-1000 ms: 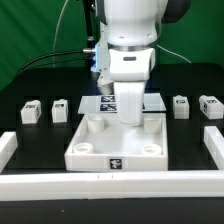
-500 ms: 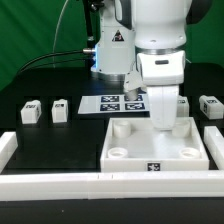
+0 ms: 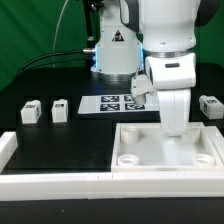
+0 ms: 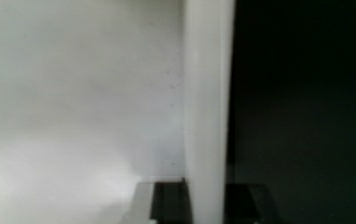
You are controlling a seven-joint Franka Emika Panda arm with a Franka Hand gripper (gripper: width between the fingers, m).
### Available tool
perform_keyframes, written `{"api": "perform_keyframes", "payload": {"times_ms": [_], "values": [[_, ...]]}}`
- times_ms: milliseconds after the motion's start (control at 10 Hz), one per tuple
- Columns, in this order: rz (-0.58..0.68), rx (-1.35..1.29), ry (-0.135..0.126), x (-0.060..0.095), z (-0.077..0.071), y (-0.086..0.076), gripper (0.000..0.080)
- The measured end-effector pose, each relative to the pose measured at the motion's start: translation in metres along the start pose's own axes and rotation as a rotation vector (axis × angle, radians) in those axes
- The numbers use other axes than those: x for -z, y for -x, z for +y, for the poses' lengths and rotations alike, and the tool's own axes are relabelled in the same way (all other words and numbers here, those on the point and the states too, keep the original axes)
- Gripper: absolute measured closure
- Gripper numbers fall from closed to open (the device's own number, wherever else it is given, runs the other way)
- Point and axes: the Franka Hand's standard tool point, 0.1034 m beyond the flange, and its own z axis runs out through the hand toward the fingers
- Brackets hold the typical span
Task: Assemble one leg
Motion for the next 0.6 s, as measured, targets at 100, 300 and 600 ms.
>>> {"api": "perform_keyframes", "payload": {"times_ms": [100, 300, 600], "values": [[0.000, -0.002, 0.000, 0.0001, 0.0035, 0.0000, 0.0732], [-0.006, -0.006, -0.018, 0.0003, 0.0032, -0.0001, 0.0732], [-0.006, -0.014, -0.020, -0.0008, 0.0015, 0.0017, 0.0646]]}}
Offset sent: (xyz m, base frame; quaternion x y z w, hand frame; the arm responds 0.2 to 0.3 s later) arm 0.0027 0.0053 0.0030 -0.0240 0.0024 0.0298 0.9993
